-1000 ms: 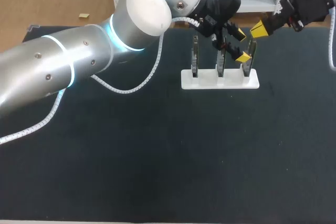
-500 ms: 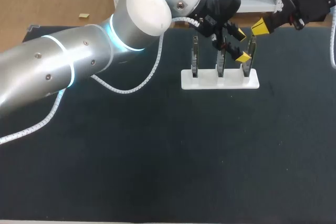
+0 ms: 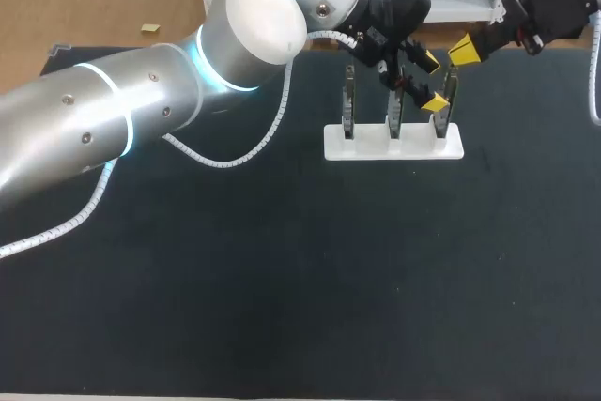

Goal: Pick up the optical module with the left hand, and insert it into the network port with the right hand.

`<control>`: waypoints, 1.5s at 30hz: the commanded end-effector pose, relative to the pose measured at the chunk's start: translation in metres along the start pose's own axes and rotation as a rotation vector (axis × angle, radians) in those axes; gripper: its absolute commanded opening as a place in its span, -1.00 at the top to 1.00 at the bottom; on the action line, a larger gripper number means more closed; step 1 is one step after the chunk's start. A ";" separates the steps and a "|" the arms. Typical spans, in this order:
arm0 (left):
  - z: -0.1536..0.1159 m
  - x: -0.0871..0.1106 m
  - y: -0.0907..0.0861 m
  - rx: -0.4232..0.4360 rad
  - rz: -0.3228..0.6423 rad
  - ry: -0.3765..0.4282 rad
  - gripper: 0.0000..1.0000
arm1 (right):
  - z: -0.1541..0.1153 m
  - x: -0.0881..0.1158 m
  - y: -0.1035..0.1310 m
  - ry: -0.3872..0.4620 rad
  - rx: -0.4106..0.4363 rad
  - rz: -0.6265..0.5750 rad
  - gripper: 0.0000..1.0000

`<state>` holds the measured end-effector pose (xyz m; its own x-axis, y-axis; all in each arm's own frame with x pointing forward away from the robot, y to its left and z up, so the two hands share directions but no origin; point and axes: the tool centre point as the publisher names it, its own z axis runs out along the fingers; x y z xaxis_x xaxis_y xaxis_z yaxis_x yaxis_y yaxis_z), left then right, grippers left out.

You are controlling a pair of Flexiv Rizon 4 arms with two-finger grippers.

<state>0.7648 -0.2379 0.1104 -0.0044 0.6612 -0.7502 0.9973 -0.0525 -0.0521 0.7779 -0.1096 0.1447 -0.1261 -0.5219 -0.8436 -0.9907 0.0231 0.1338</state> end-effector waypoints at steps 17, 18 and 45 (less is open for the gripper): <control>0.000 -0.002 0.002 0.004 -0.003 0.007 -1.00 | -0.002 -0.005 0.000 -0.024 0.017 -0.014 1.00; 0.000 -0.002 0.002 0.004 -0.003 0.007 -1.00 | -0.004 -0.006 0.000 -0.029 0.022 -0.018 1.00; -0.066 -0.057 0.023 -0.238 0.085 -0.068 -1.00 | -0.043 -0.025 0.001 -0.111 0.142 -0.059 -1.00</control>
<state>0.8003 -0.2297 0.1923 0.0876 0.6019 -0.7938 0.9885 0.0463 0.1441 0.7878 -0.1332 0.1878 -0.0669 -0.4287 -0.9010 -0.9940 0.1067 0.0231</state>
